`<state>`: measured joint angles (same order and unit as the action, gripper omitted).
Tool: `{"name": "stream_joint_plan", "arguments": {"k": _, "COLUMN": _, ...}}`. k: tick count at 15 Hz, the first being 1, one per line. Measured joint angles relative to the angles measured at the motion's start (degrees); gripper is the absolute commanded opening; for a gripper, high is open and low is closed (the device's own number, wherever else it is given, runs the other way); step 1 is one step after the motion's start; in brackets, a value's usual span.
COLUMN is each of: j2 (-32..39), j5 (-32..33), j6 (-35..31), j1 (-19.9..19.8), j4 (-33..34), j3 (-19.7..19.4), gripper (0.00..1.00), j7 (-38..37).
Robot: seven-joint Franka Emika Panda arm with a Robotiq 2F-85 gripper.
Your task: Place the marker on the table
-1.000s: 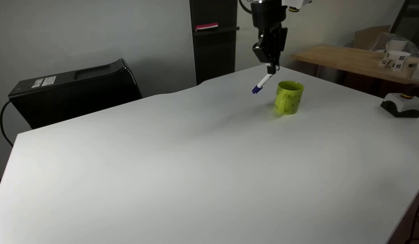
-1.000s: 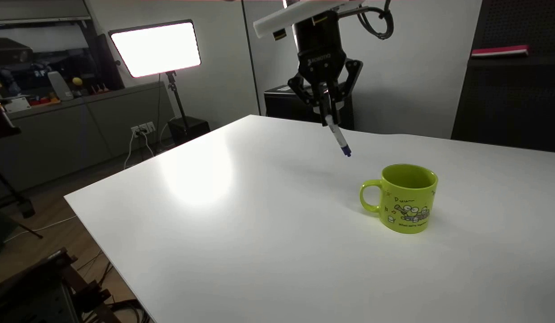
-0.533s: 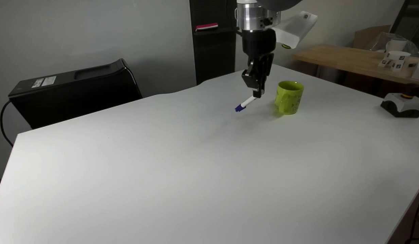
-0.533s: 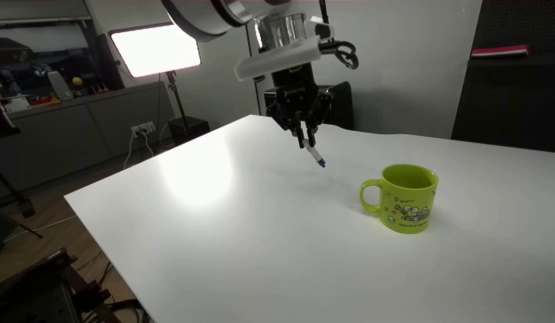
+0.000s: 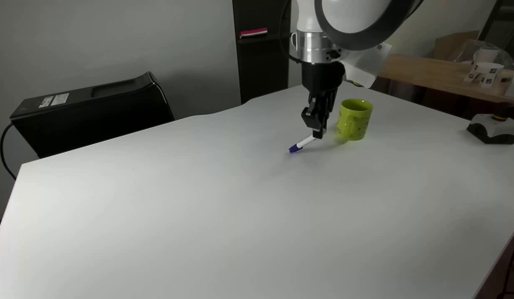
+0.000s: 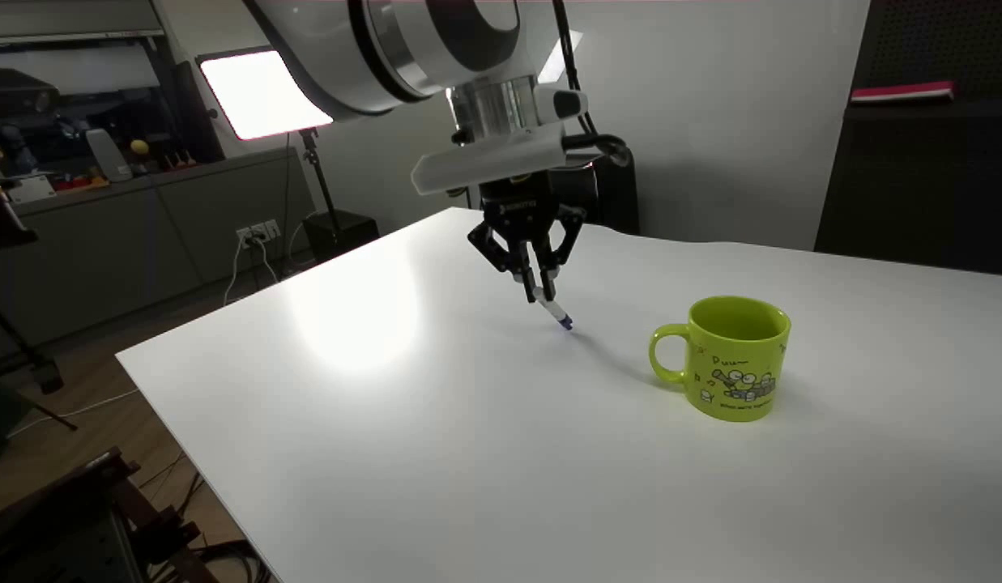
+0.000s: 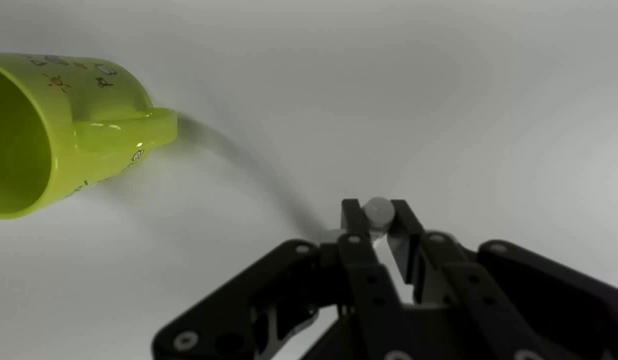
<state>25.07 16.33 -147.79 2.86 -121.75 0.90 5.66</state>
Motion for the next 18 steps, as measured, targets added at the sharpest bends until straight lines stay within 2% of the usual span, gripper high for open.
{"name": "stream_joint_plan", "arguments": {"k": 4, "j2": 0.5, "j5": 1.9, "j6": -5.6, "j1": 0.7, "j4": -1.4, "j3": -2.4, "gripper": 0.05, "j7": -0.6}}
{"name": "stream_joint_plan", "arguments": {"k": 5, "j2": 0.6, "j5": 2.0, "j6": -6.2, "j1": 0.9, "j4": -1.6, "j3": -2.8, "gripper": 0.43, "j7": -0.6}}
{"name": "stream_joint_plan", "arguments": {"k": 6, "j2": 0.7, "j5": 2.0, "j6": -6.6, "j1": 1.0, "j4": -1.7, "j3": -3.2, "gripper": 0.44, "j7": -0.6}}
{"name": "stream_joint_plan", "arguments": {"k": 7, "j2": 0.7, "j5": 2.0, "j6": -6.9, "j1": 1.1, "j4": -1.8, "j3": -3.5, "gripper": 0.5, "j7": -0.6}}
{"name": "stream_joint_plan", "arguments": {"k": 14, "j2": 0.9, "j5": 1.8, "j6": -6.7, "j1": 1.4, "j4": -2.0, "j3": -4.4, "gripper": 0.98, "j7": -0.6}}
{"name": "stream_joint_plan", "arguments": {"k": 18, "j2": 0.7, "j5": 1.6, "j6": -5.1, "j1": 1.4, "j4": -1.8, "j3": -4.5, "gripper": 1.0, "j7": -0.6}}
